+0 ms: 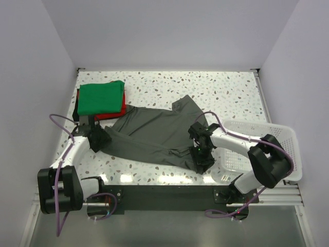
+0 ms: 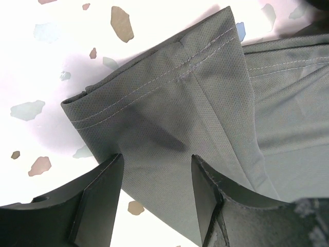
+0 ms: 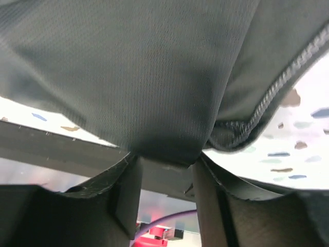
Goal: Fold and stack the t-shirts
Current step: Fold the tshirt
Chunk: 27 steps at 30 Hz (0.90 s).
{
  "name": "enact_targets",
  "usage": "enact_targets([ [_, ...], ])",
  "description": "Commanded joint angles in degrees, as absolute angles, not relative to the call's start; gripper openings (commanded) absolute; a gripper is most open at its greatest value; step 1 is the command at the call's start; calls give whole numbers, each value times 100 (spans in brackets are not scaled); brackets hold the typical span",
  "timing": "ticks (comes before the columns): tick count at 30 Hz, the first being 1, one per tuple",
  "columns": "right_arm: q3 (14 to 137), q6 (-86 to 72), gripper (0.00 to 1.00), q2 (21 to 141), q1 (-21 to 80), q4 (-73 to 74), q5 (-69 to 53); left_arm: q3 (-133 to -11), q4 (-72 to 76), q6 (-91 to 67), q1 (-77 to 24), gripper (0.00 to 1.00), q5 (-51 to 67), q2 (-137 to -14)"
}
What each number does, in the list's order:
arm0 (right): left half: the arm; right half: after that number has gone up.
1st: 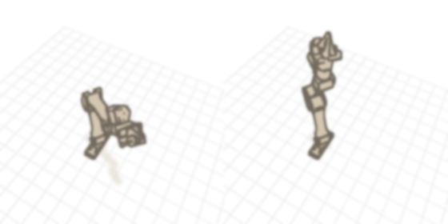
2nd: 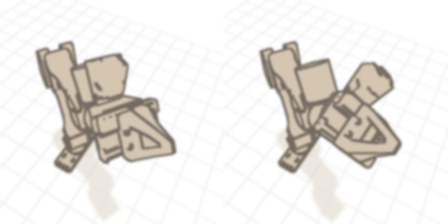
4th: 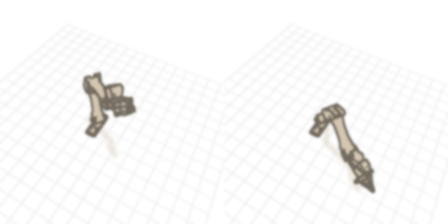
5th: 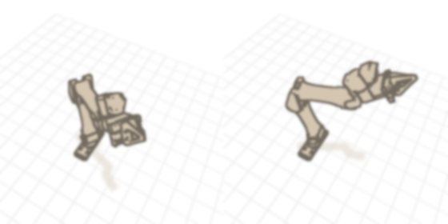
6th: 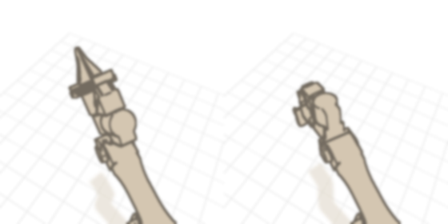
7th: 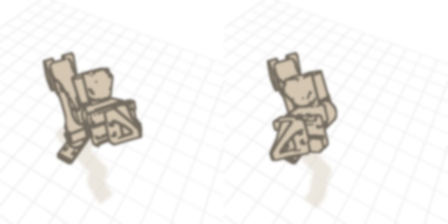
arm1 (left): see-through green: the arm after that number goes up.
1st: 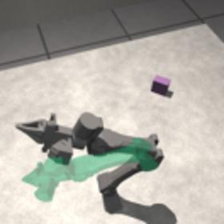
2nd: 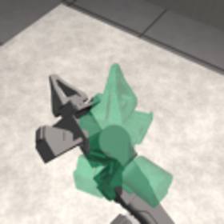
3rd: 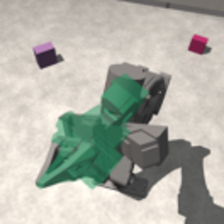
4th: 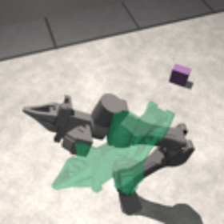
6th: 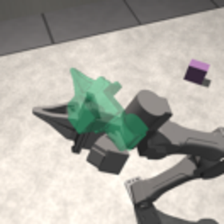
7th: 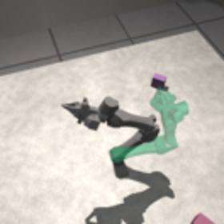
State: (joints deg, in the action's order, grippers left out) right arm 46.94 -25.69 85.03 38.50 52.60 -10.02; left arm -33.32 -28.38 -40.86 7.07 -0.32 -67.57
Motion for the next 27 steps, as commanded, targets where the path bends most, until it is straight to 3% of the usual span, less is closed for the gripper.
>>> enact_targets([
  [1,4553,-2567,45,8683,3841,4825,-984,-3419,-2769,-3981,747,60,-88,-6645],
  [5,4579,-2523,27,8815,3850,4912,-836,-3200,-2523,-4043,747,60,-26,-6653],
  [8,4649,-2540,21,8798,3841,5053,-809,-3112,-2409,-4061,747,60,-26,-6706],
  [17,5045,-2663,17,8903,3850,6143,-396,-3199,-2382,-3903,747,60,-325,-6785],
  [27,5124,-2523,24,9316,3850,6512,-159,-3155,-2180,-3771,747,60,-281,-6882],
])
